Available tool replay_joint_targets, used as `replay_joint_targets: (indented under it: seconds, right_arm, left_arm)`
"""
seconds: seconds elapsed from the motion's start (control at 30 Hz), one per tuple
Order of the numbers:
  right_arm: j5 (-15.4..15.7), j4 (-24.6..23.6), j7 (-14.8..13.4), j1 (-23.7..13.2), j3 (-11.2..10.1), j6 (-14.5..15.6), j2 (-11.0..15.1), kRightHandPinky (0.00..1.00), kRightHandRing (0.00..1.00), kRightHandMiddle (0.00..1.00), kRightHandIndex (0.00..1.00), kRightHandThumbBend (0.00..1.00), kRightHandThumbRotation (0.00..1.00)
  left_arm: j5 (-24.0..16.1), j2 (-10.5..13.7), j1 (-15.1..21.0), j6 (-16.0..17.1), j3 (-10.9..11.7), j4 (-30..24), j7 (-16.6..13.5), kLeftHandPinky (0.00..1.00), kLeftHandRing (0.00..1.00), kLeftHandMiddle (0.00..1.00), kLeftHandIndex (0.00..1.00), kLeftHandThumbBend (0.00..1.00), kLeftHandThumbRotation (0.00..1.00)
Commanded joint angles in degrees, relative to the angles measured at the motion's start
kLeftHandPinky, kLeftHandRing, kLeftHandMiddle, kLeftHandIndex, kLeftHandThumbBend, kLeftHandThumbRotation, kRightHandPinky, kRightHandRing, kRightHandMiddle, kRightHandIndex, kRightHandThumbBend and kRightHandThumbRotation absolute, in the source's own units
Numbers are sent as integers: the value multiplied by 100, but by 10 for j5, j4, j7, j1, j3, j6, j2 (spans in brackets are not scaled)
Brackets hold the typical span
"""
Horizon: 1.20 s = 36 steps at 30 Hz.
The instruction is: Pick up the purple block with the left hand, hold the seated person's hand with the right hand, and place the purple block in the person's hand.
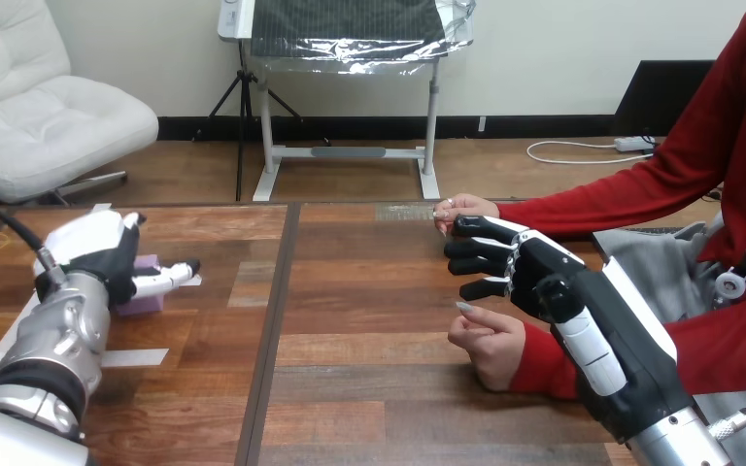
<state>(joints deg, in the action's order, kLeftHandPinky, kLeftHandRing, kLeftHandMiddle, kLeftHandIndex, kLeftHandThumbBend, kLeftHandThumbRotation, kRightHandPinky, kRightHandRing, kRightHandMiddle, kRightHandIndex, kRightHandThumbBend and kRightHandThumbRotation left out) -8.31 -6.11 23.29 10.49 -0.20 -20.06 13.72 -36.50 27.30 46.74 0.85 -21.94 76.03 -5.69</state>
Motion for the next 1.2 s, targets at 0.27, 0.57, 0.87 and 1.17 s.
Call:
replay_joint_targets:
  seconds: [0.27, 0.57, 0.87, 1.17]
  right_arm:
    - [-12, -33, 3, -16, -4, -5, 3, 69, 77, 78, 81, 90, 98]
    - [-18, -30, 7, -17, -4, -10, 2, 70, 78, 79, 81, 89, 99]
    - [-17, -29, 7, -17, -4, -10, 2, 70, 78, 79, 81, 90, 100]
    - [-18, -28, 8, -18, -5, -13, 2, 70, 78, 79, 81, 91, 100]
  left_arm:
    - [-10, -4, 51, -14, -17, -1, 20, 100, 100, 100, 100, 63, 88]
    - [-8, -7, 56, -27, -24, 2, 49, 100, 100, 100, 100, 63, 91]
    - [-6, -9, 61, -36, -27, -1, 78, 100, 100, 100, 99, 62, 92]
    - [-13, -10, 62, -42, -35, 0, 91, 100, 99, 99, 97, 62, 92]
